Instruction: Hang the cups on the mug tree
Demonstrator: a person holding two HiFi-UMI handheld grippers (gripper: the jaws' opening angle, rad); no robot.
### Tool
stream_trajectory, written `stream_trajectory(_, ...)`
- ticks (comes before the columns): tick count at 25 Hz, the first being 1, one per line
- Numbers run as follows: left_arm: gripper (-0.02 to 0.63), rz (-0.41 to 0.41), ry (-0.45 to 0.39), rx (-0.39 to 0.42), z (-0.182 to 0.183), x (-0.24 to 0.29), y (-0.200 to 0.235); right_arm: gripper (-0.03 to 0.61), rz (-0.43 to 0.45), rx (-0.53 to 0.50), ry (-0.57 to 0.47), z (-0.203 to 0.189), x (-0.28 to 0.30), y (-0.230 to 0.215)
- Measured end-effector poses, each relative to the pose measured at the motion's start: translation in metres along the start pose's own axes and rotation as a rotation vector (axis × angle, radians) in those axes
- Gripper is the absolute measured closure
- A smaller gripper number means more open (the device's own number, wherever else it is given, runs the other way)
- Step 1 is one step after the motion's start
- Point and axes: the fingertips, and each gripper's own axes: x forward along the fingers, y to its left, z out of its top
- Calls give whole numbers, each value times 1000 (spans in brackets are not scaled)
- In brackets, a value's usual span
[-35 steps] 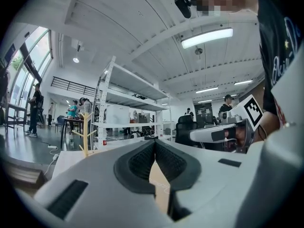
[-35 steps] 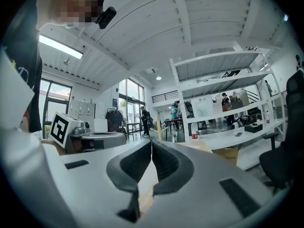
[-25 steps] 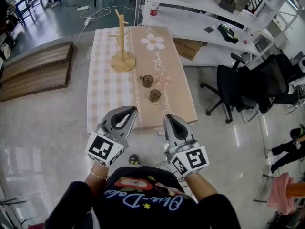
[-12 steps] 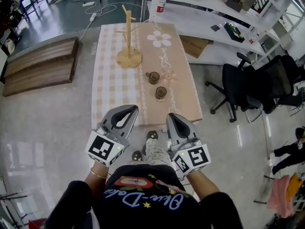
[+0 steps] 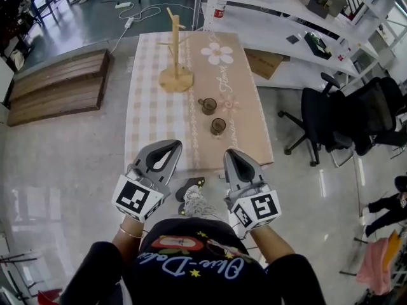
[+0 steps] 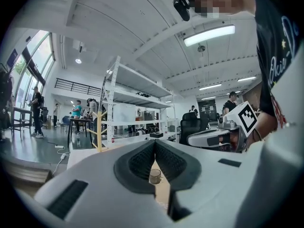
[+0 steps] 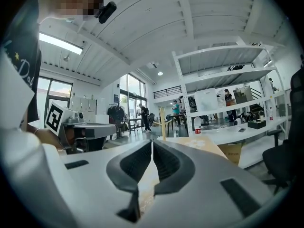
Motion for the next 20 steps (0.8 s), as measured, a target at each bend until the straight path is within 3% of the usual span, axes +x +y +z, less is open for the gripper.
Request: stream_trajectory(20, 605, -36, 52, -1, -21, 27, 2, 569, -59, 25, 55, -27, 18, -27)
